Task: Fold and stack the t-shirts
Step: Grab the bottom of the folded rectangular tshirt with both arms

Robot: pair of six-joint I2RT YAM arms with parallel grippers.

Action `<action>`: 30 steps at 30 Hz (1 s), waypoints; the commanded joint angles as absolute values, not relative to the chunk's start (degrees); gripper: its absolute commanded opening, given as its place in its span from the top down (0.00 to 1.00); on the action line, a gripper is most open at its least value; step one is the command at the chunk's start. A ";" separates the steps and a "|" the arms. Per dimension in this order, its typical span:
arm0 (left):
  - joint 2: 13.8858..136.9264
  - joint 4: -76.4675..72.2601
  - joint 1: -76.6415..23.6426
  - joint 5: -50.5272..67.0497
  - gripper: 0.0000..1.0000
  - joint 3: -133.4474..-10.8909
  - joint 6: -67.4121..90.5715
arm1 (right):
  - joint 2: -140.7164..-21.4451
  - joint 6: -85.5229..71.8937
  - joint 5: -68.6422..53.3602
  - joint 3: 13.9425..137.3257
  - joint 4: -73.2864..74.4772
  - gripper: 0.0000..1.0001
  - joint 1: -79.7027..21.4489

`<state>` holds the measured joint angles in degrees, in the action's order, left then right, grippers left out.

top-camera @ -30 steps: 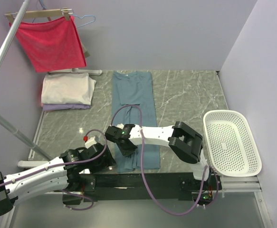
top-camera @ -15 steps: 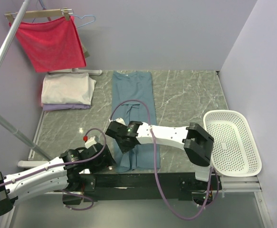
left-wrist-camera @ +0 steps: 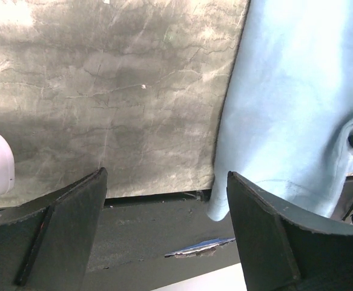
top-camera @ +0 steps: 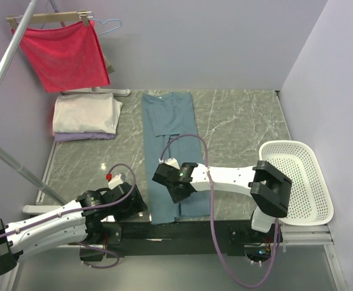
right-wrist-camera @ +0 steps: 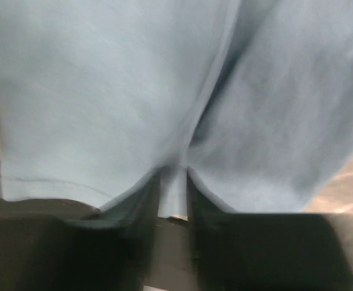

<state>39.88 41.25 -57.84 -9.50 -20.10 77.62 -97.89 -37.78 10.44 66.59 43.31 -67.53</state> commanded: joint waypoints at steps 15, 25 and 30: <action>46.91 30.33 -58.10 -7.92 0.11 -24.08 67.25 | -82.98 -39.03 16.27 50.12 42.11 0.17 -52.83; 65.20 21.80 -58.10 -5.71 0.13 -31.20 60.82 | -77.95 -33.84 5.73 47.29 33.14 0.18 -48.96; 70.92 23.12 -58.10 -4.49 0.24 -30.94 61.78 | -81.91 -34.54 8.00 46.68 35.16 0.20 -48.69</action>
